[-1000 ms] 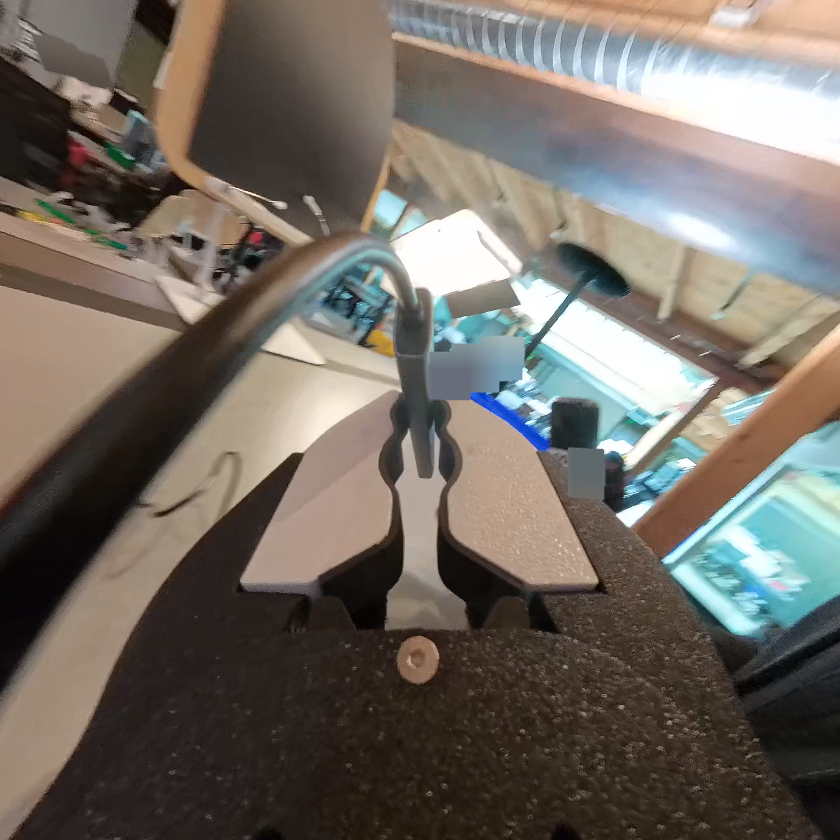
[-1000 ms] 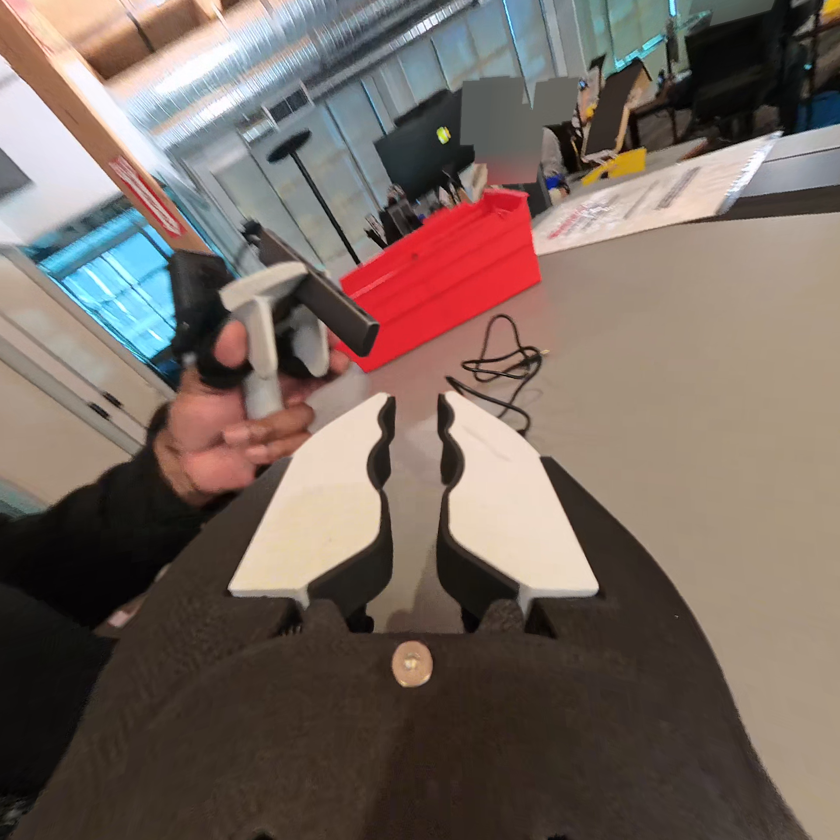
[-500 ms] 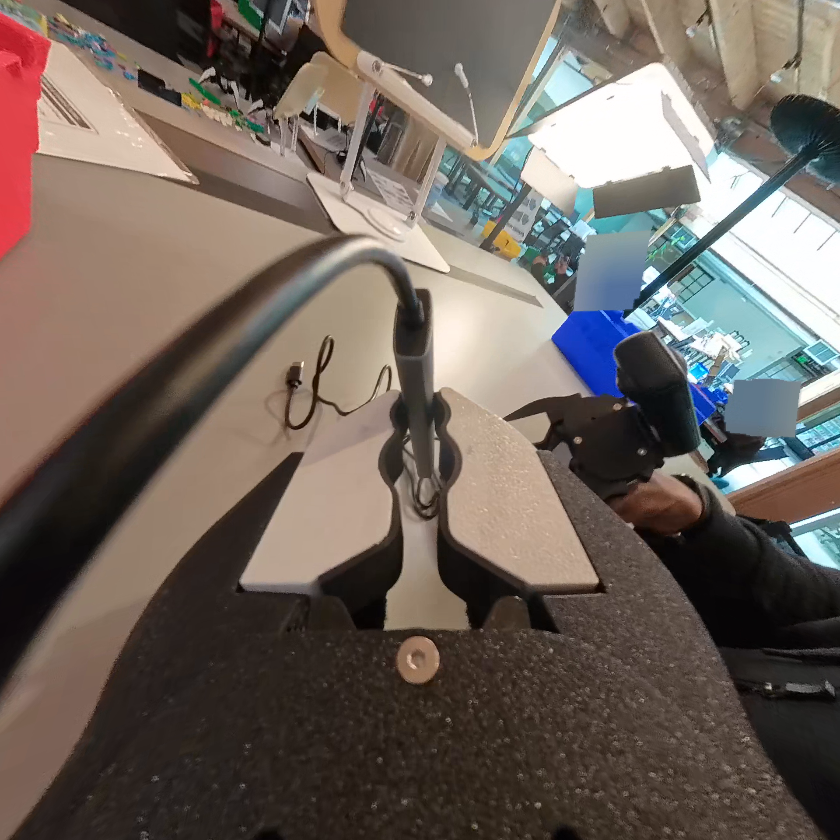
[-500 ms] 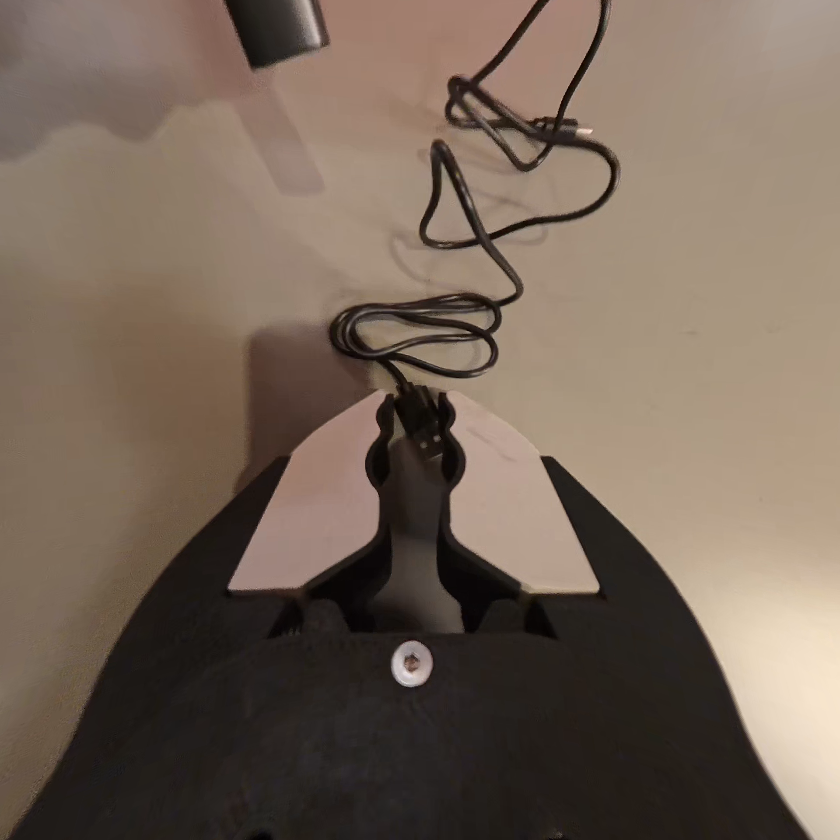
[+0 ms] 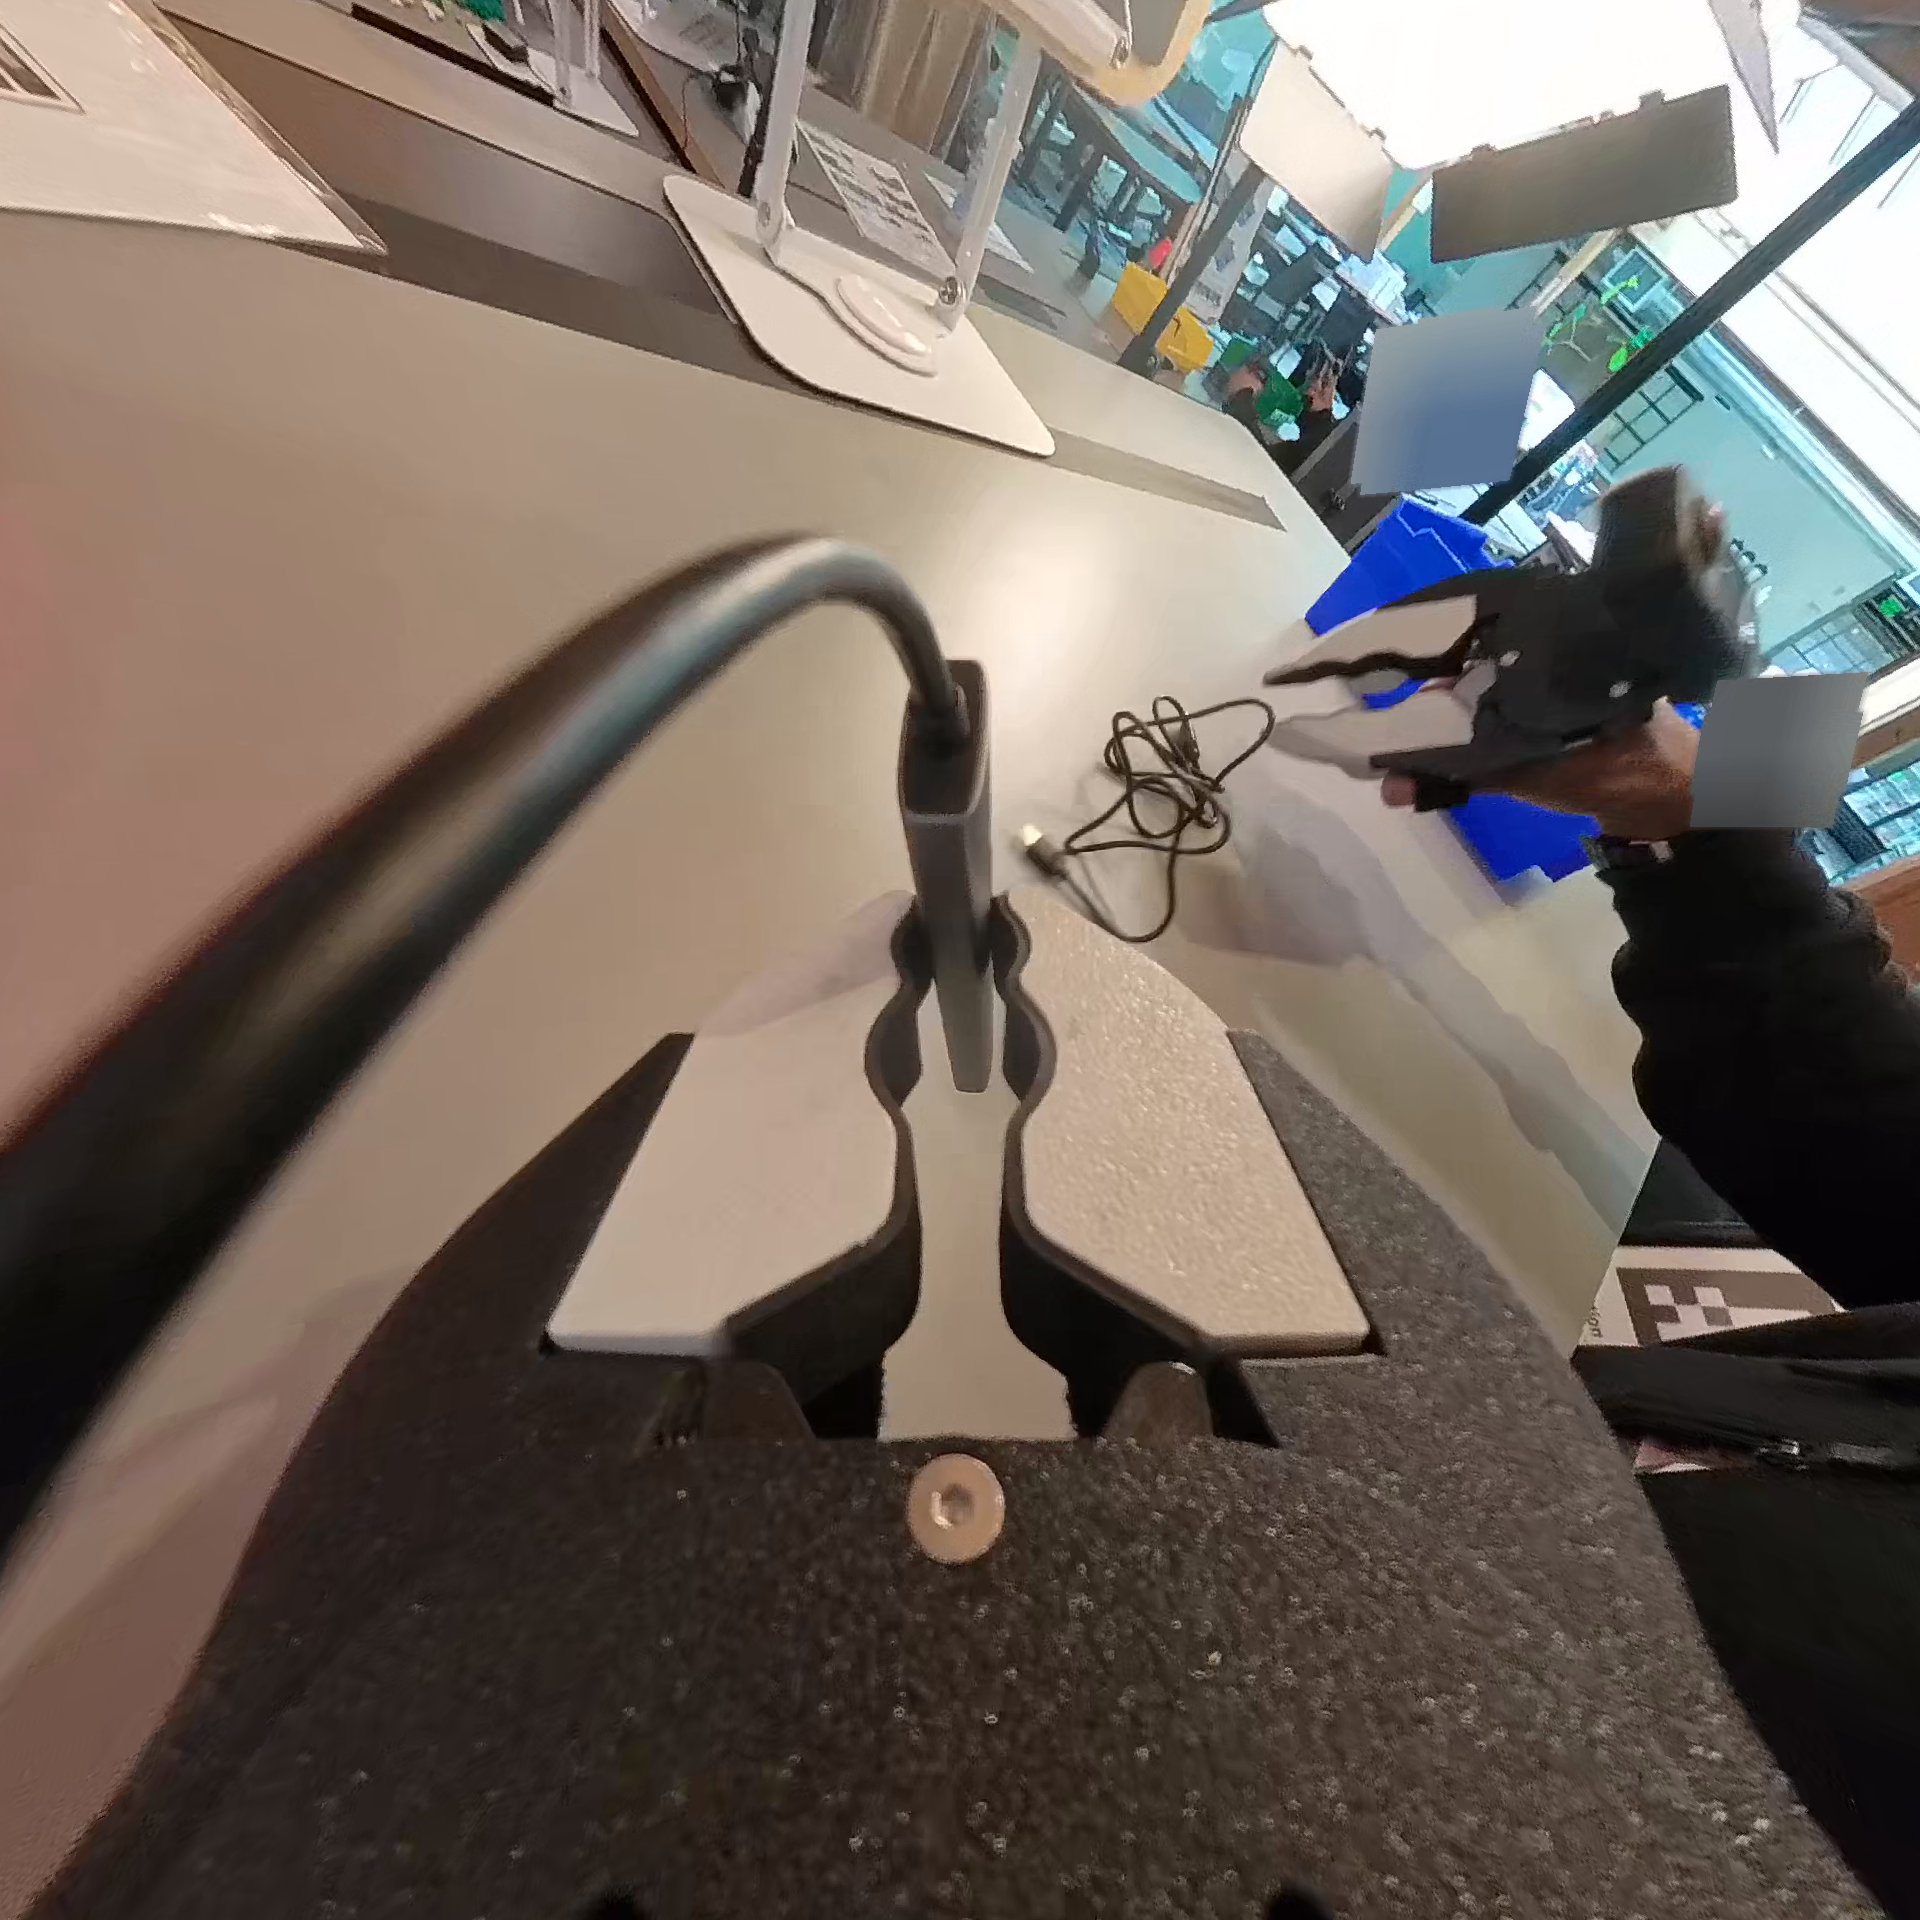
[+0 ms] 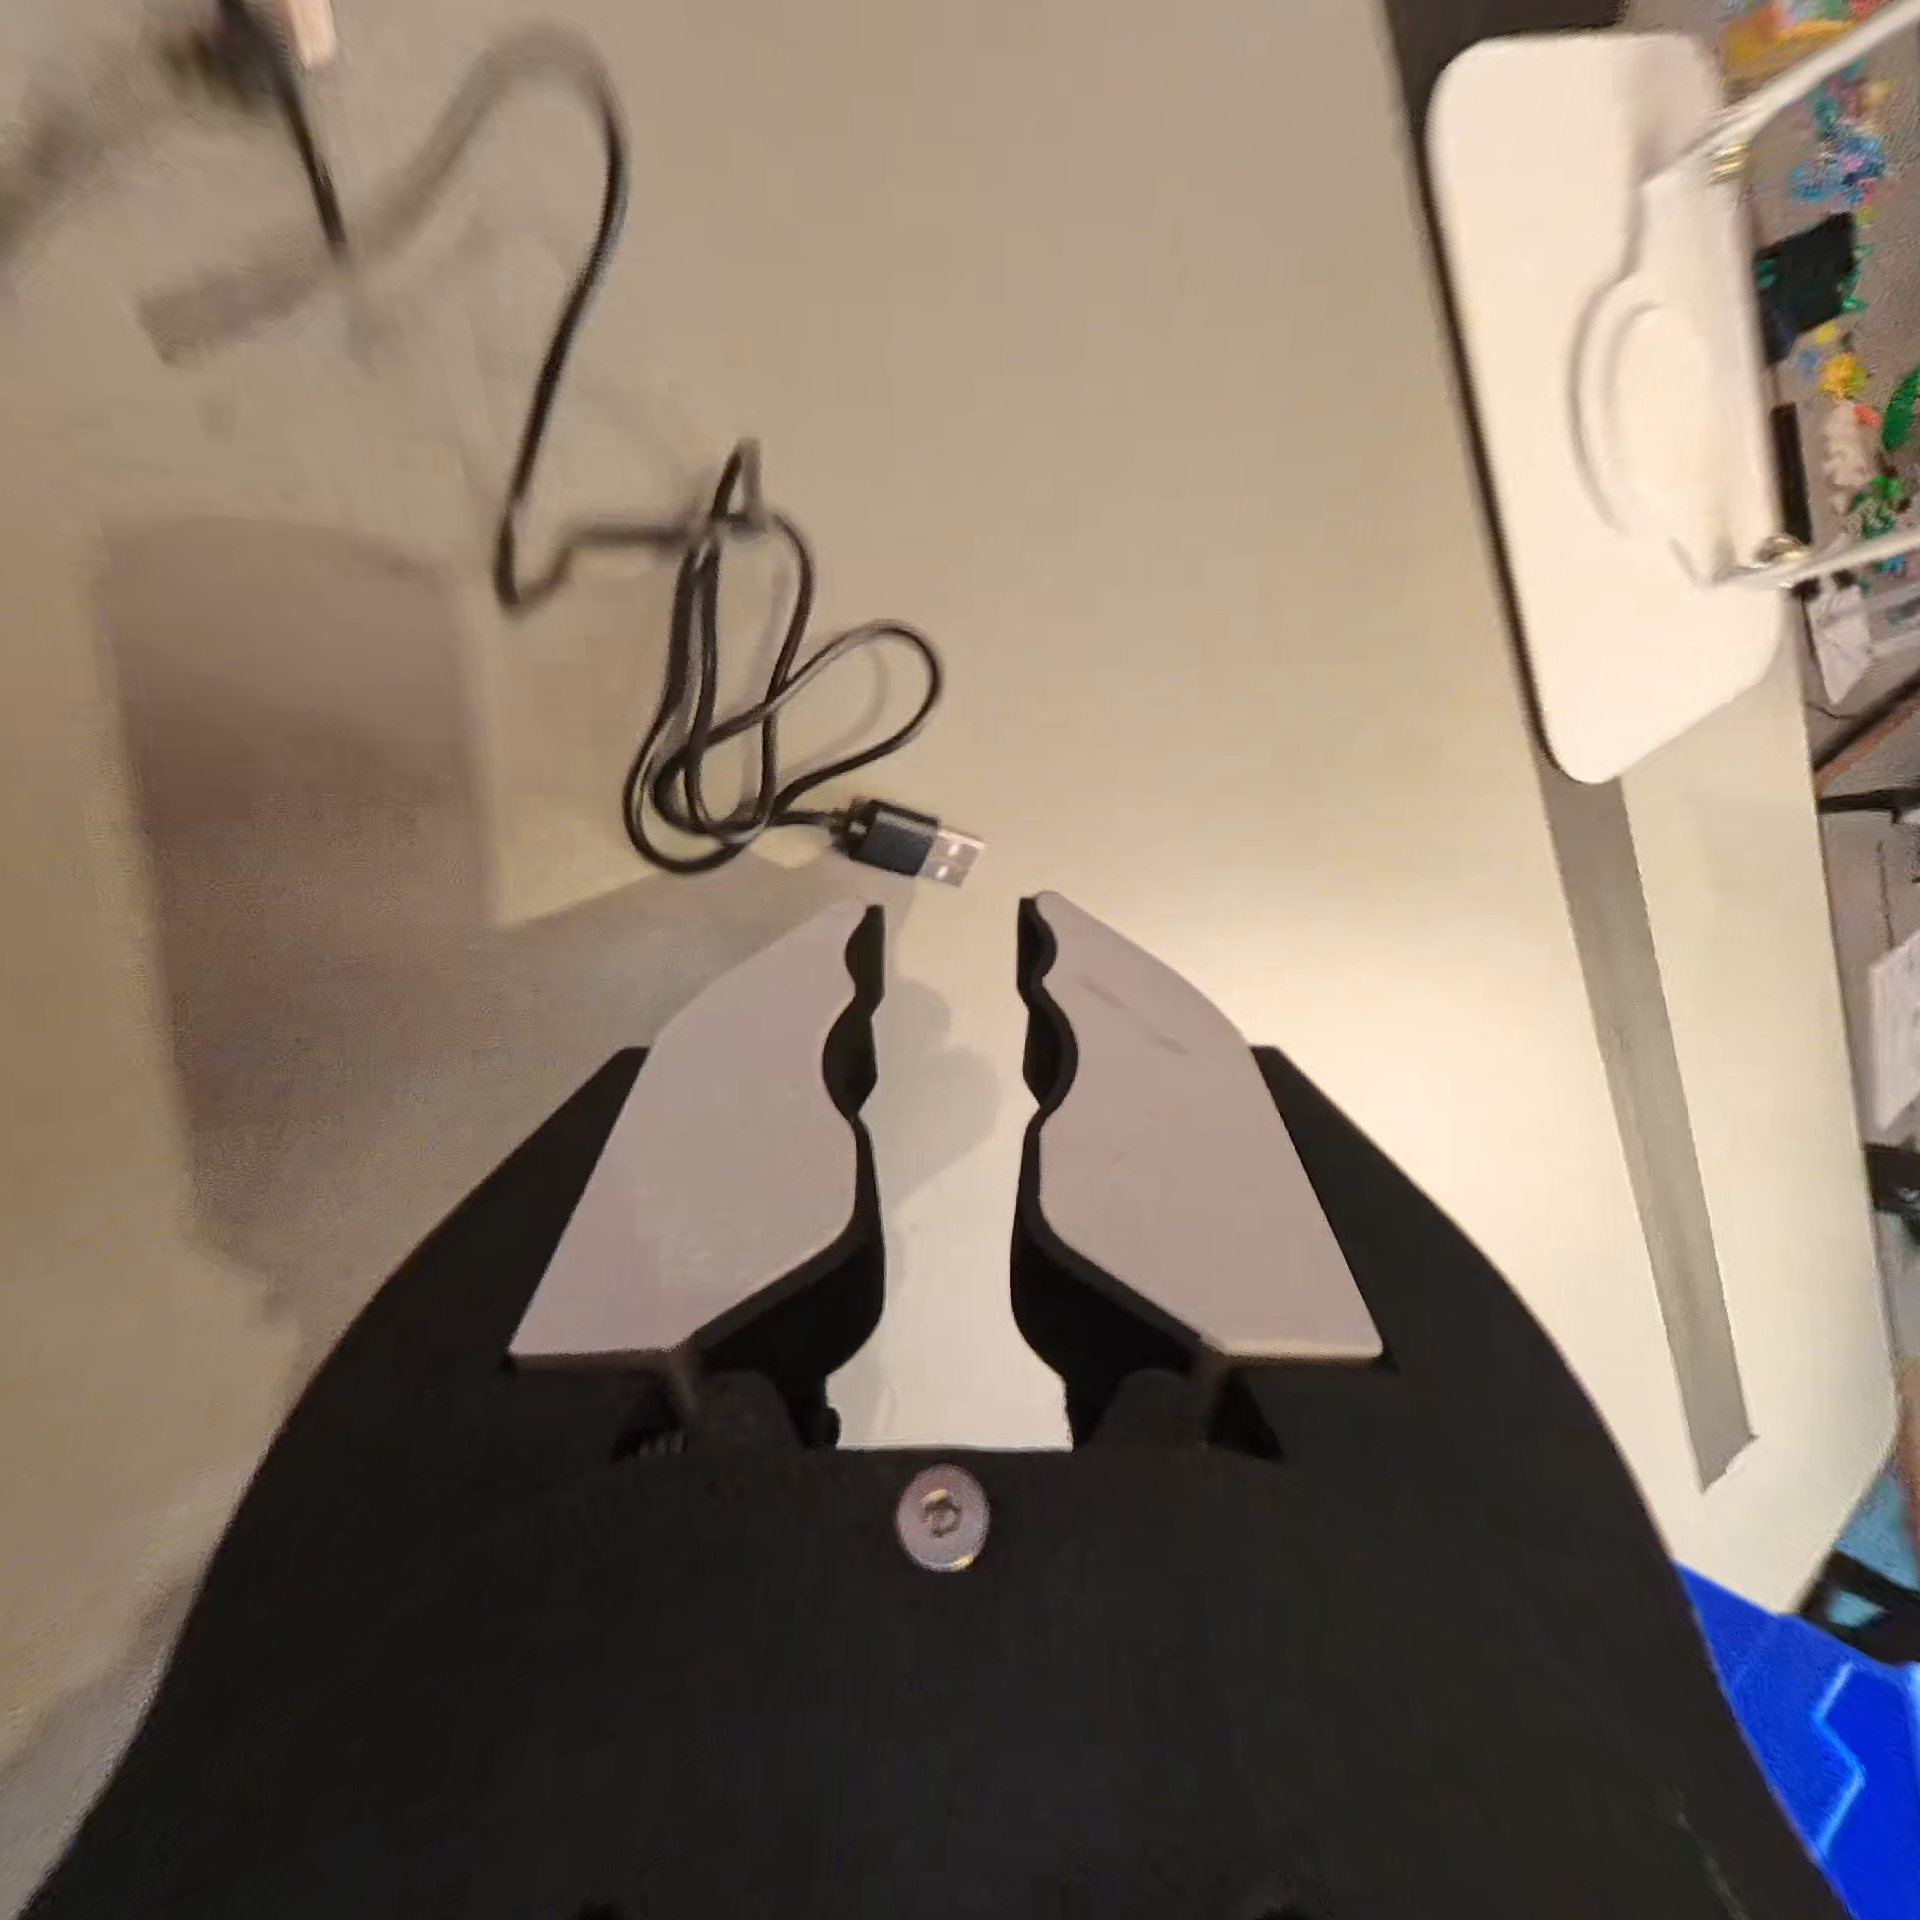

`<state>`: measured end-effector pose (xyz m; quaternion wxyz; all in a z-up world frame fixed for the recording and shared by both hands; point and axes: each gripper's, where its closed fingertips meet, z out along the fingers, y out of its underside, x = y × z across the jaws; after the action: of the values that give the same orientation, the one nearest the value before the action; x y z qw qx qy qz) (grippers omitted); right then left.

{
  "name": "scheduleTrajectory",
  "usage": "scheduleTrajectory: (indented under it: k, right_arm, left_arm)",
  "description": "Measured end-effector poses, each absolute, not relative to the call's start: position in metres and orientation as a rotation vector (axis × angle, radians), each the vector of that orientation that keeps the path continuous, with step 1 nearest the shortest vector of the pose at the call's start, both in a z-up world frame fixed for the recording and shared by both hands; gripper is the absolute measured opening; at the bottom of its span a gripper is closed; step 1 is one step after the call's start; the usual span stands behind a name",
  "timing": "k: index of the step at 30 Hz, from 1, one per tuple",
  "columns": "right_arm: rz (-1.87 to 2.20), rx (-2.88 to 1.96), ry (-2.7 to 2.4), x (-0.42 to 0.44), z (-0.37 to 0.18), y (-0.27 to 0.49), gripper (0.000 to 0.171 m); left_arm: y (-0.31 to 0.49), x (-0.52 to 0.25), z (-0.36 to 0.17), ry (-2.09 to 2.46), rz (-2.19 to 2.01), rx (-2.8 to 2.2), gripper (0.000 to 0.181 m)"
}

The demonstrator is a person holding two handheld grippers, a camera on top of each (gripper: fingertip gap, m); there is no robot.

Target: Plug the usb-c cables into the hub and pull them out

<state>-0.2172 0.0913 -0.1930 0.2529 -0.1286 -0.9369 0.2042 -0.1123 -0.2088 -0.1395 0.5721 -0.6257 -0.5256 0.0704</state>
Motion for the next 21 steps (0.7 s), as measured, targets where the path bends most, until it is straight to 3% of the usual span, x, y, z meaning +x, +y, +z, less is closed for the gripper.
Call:
scheduleTrajectory:
  k: [4,9,16,21]
  right_arm:
    - [0.852,-0.460,-2.497,-0.200,-0.159,0.053,0.024]
    - [1.146,-0.267,-2.593,-0.135,-0.154,-0.030,0.020]
    - [0.861,-0.266,-2.701,-0.130,-0.206,-0.049,0.011]
    - [0.753,-0.432,-2.743,-0.149,-0.224,-0.032,0.018]
  left_arm:
    - [-0.192,-0.118,-0.150,-1.225,0.088,-1.524,0.011]
    - [-0.171,-0.121,-0.165,-1.214,0.004,-1.618,0.011]
    - [-0.149,-0.129,-0.177,-1.172,-0.034,-1.694,0.011]
    - [-0.136,-0.141,-0.175,-1.116,-0.043,-1.751,0.011]
